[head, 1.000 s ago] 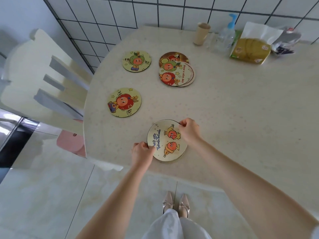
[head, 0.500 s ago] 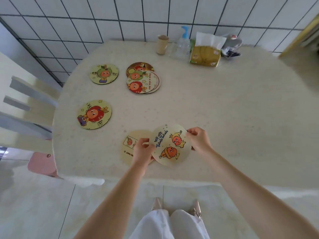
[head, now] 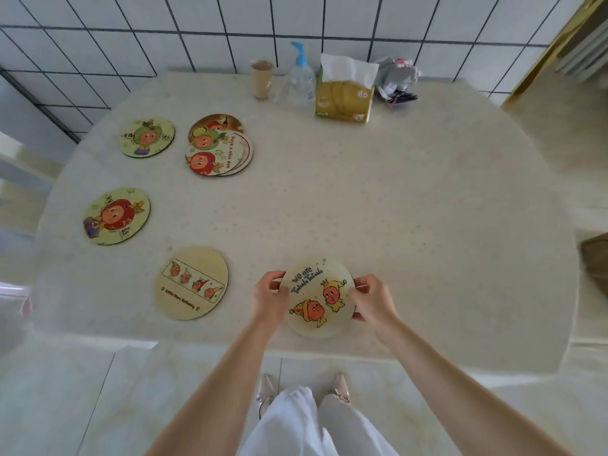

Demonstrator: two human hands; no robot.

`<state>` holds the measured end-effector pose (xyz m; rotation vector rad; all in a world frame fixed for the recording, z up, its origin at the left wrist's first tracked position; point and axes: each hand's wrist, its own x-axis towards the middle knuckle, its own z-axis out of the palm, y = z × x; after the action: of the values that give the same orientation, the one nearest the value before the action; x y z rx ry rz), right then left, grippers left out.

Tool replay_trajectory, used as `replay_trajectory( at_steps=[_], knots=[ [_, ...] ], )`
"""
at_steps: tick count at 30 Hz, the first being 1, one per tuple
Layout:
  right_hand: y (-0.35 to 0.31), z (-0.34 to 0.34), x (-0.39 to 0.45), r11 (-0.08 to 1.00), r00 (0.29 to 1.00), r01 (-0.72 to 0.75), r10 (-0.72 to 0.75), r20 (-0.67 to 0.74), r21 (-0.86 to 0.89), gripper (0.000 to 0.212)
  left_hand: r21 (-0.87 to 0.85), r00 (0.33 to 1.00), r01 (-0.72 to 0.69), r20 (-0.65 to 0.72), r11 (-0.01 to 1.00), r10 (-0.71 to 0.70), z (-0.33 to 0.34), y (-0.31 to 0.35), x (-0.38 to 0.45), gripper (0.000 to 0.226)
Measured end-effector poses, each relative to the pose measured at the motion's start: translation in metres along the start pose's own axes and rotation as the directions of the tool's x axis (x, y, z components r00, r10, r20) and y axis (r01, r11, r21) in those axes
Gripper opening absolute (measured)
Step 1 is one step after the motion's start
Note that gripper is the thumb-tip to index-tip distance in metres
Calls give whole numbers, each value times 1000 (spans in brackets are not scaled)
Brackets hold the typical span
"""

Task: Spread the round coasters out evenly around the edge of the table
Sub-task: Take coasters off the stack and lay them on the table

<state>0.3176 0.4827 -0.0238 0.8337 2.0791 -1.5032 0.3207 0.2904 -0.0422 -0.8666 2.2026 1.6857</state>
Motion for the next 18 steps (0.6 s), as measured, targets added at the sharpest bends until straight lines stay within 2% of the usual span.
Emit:
replay_trajectory(
  at_steps=[5, 9, 12, 15, 18],
  knots=[
    [8, 2, 7, 999, 994, 0, 6, 113, -50, 14, 131, 993, -20, -112, 991, 34, 0, -14, 3, 26],
    [8, 8, 15, 996, 978, 16, 3, 209, -87, 11, 159, 981, -11, -190, 987, 42, -7, -18, 9, 26],
    [3, 11, 21, 968, 963, 92, -27, 268, -232, 13, 232, 986, 18, -166, 973, 21, -11, -19, 11, 31],
    [-3, 7, 29, 904, 961, 174, -68, 270, -391, 13, 294, 988, 77, -154, 953, -32, -13, -18, 13, 43],
    [-16, -1, 38, 832, 951, 242, -102, 291, -500, 13, 373, 984, 73, -179, 925, -5, -15, -13, 16, 49]
  ],
)
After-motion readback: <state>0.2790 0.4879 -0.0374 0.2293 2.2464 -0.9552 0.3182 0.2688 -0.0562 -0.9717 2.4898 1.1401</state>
